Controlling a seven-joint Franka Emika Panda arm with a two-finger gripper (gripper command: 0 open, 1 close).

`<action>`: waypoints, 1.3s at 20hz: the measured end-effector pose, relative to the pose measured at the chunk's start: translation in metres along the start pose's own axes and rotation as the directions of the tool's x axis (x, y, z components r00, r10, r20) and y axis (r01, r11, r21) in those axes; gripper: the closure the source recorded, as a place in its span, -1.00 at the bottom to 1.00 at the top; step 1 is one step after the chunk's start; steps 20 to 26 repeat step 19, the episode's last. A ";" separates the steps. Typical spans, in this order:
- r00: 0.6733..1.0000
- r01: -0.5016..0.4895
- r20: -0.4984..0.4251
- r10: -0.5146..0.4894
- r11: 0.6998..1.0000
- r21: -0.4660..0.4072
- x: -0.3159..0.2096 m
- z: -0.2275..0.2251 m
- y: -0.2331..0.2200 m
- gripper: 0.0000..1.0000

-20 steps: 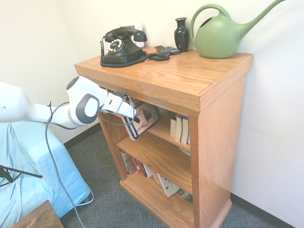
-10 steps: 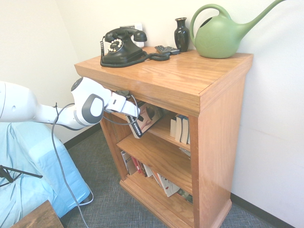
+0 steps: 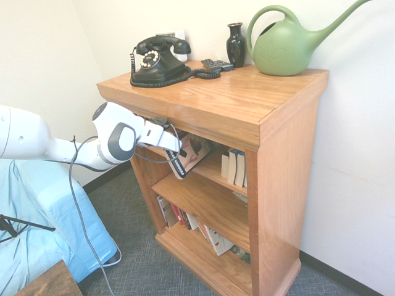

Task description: Organize the shelf

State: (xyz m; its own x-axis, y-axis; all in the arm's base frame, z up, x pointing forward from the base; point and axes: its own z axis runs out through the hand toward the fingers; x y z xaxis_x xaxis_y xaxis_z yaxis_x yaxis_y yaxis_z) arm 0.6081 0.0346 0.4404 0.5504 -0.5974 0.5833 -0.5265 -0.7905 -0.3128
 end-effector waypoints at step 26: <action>0.999 0.046 -0.011 -0.046 0.998 0.034 -0.042 -0.055 0.022 -1.00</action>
